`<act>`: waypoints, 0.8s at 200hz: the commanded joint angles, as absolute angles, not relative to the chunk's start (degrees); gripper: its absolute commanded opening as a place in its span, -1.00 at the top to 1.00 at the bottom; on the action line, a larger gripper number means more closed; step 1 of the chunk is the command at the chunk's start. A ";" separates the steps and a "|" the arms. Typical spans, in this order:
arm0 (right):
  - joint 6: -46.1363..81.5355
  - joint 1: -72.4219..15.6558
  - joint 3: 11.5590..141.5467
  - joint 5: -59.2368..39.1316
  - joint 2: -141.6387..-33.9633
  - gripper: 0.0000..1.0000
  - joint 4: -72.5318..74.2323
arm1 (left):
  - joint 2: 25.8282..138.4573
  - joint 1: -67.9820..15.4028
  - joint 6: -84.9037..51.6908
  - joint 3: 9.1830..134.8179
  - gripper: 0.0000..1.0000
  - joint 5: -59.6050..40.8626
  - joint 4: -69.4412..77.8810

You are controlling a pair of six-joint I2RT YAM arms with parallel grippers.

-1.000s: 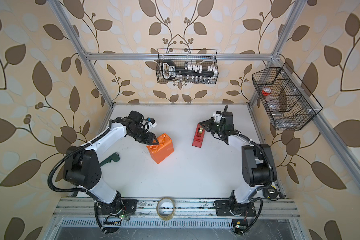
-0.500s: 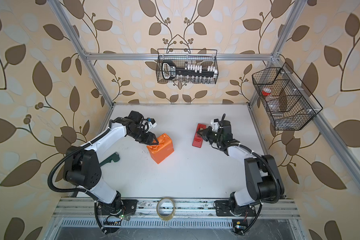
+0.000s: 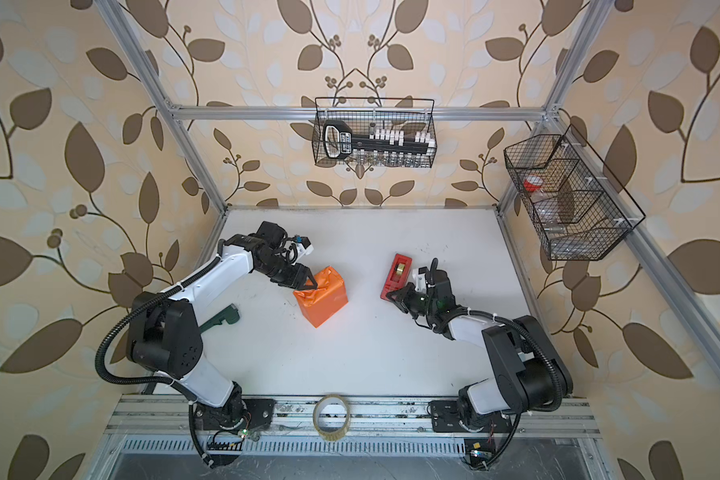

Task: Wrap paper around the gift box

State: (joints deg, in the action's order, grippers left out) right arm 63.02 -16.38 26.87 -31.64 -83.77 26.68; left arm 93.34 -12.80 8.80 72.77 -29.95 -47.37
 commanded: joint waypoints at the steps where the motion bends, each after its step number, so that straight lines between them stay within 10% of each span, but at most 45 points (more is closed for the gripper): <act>1: 64.51 -16.55 26.47 -32.42 -84.01 1.00 29.25 | 93.85 -12.74 9.93 71.37 -0.11 -25.58 -50.54; 160: 61.24 -6.01 54.93 -37.50 -87.83 1.00 16.95 | 93.26 -12.74 9.93 71.78 -0.11 -25.39 -51.05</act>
